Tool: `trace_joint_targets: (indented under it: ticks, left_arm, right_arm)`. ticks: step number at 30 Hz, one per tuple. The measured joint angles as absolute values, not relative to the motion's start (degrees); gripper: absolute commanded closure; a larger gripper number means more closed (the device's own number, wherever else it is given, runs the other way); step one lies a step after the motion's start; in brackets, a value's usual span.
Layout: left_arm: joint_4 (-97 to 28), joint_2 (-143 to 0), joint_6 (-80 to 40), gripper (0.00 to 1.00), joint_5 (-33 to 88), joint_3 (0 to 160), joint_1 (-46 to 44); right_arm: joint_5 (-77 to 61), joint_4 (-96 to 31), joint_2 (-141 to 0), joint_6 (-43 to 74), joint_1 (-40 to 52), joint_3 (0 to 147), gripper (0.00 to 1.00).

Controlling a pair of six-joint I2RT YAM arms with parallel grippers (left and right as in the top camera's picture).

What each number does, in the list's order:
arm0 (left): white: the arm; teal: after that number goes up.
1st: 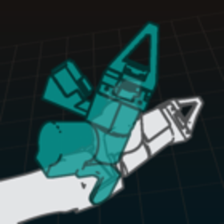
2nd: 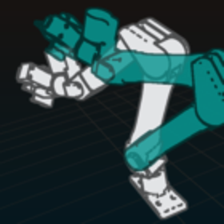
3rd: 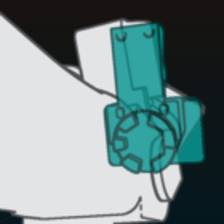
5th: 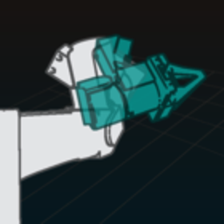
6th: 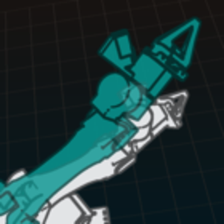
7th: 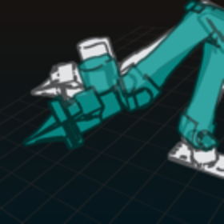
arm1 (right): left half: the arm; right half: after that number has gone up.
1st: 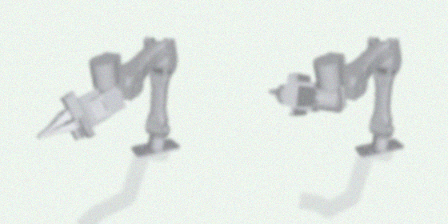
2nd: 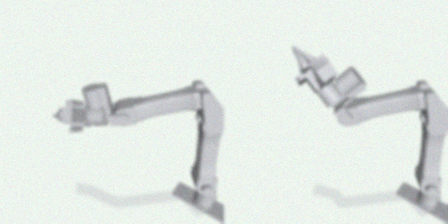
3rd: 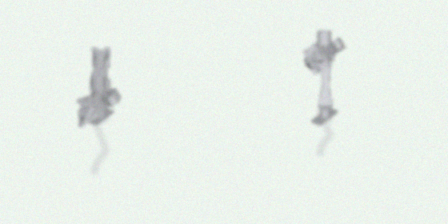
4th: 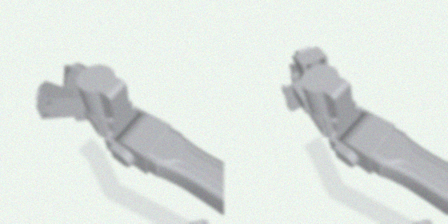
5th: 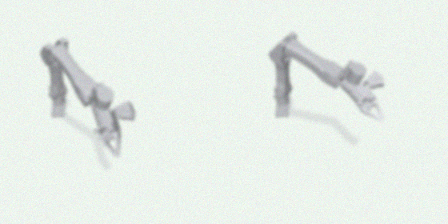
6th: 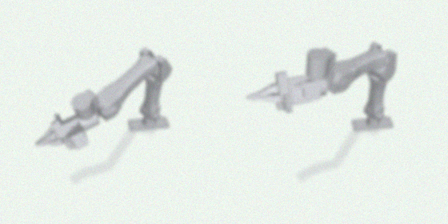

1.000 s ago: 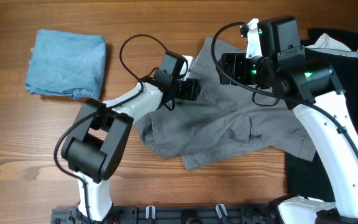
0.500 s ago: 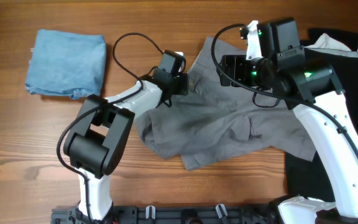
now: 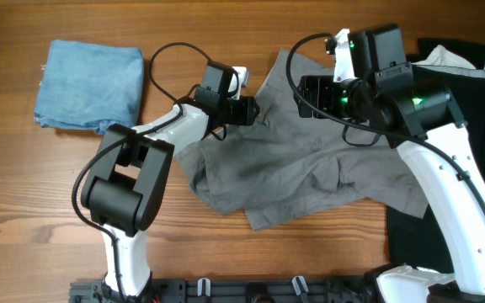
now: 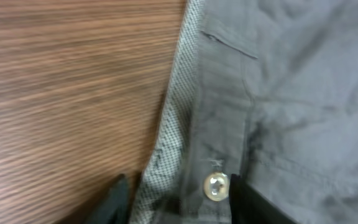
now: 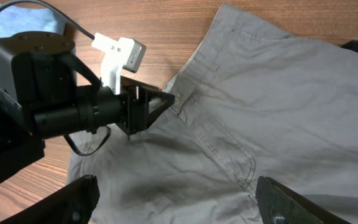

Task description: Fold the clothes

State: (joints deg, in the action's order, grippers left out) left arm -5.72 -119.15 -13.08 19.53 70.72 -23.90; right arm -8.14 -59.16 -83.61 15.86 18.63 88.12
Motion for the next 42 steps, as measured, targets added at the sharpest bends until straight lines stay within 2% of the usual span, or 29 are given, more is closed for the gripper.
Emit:
trace_joint_targets:
  ticks: [2,4,10,14,17,20,21,22,24,25,28,31,32,33,37,41,42]
  left_arm:
    - [-5.8,-119.8,-12.0,0.83,20.7,71.0,-23.9]
    - [-5.8,-120.4,-11.9,0.96,21.8,71.2,-23.9]
    - [-5.9,-121.2,-12.8,0.96,23.7,71.7,-23.7]
    - [-8.9,-120.8,-18.1,0.96,22.6,72.7,-22.7]
    - [-11.4,-118.7,-21.5,0.96,19.0,72.7,-19.1]
    - [-11.0,-115.0,-23.5,0.96,14.7,72.7,-11.4]
    - [-10.8,-113.7,-23.8,0.95,13.9,72.8,-8.8]
    - [-10.7,-112.0,-24.2,0.89,13.1,73.1,-5.6]
    - [-10.8,-108.8,-24.9,0.64,11.7,74.0,0.5]
    - [-11.0,-107.3,-24.9,0.58,10.9,74.4,3.0]
    - [-13.1,-103.9,-25.5,0.47,10.1,75.2,6.3]
    - [-14.6,-103.4,-23.7,0.44,11.3,75.2,5.8]
    - [-15.5,-103.4,-23.0,0.44,11.8,75.2,5.4]
    - [-15.9,-103.4,-22.6,0.43,12.0,75.2,5.1]
    - [-17.4,-102.6,-20.7,0.45,12.8,75.2,4.3]
    - [-22.0,-97.6,-19.9,0.45,13.3,75.2,4.3]
    - [-23.9,-95.2,-19.8,0.46,13.4,75.2,4.3]
  right_arm:
    - [-8.1,-59.2,-83.6,15.8,18.6,88.1,0.14]
    - [-8.1,-59.2,-83.6,15.9,18.6,88.1,0.14]
    - [-8.1,-59.4,-83.6,15.9,18.7,88.1,0.14]
    - [-8.1,-59.4,-83.6,15.9,18.7,88.1,0.14]
    - [-8.1,-59.4,-83.6,15.8,18.6,88.1,0.14]
    - [-7.6,-59.8,-83.6,15.8,18.6,88.1,0.14]
    - [-7.2,-59.9,-83.6,15.9,18.7,88.1,0.13]
    - [-6.7,-60.0,-83.6,15.9,18.7,88.1,0.12]
    - [-5.4,-60.2,-83.6,16.0,18.7,88.1,0.13]
    - [-5.0,-60.2,-83.6,16.1,18.6,88.1,0.12]
    - [-2.4,-60.9,-84.2,17.1,18.4,88.1,0.13]
    - [-1.2,-61.7,-86.4,18.5,17.2,88.1,0.16]
    - [-0.9,-61.8,-87.7,19.2,16.5,88.1,0.23]
    - [-0.7,-61.7,-89.3,19.9,15.6,88.1,0.33]
    - [-0.1,-60.0,-95.4,21.5,12.5,88.1,0.5]
    - [-0.2,-57.1,-101.9,21.9,9.0,88.1,0.78]
    - [-0.2,-56.2,-103.6,22.3,7.9,88.1,0.82]
